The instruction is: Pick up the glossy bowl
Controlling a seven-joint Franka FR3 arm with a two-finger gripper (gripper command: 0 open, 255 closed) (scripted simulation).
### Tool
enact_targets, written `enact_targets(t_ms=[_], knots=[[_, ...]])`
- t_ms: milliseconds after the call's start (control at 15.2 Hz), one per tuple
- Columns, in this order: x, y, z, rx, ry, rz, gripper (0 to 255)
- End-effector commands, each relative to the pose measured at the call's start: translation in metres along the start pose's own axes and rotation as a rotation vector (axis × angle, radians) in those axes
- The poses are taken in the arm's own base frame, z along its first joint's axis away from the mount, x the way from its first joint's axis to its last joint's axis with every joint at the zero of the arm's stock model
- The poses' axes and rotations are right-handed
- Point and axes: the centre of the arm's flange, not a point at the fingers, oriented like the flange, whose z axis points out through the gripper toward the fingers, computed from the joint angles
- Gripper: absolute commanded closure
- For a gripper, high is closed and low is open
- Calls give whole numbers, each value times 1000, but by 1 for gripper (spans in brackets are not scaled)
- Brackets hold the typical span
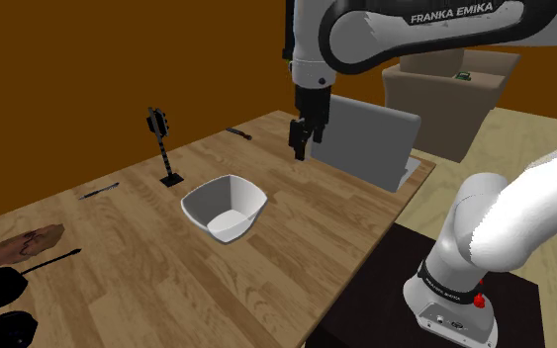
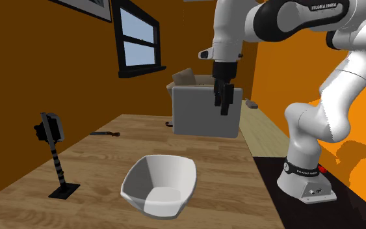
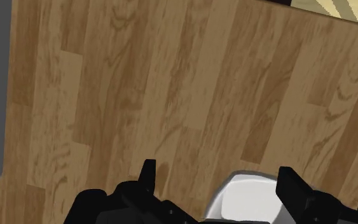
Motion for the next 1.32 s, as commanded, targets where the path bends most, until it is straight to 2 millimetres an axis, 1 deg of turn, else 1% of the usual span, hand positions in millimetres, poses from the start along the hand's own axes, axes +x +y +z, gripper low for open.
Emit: enact_targets(t_ms=[0, 1254], knots=[[20, -22, 12, 0, -8, -3, 0], [169, -210, 111, -20, -84, -34, 0]])
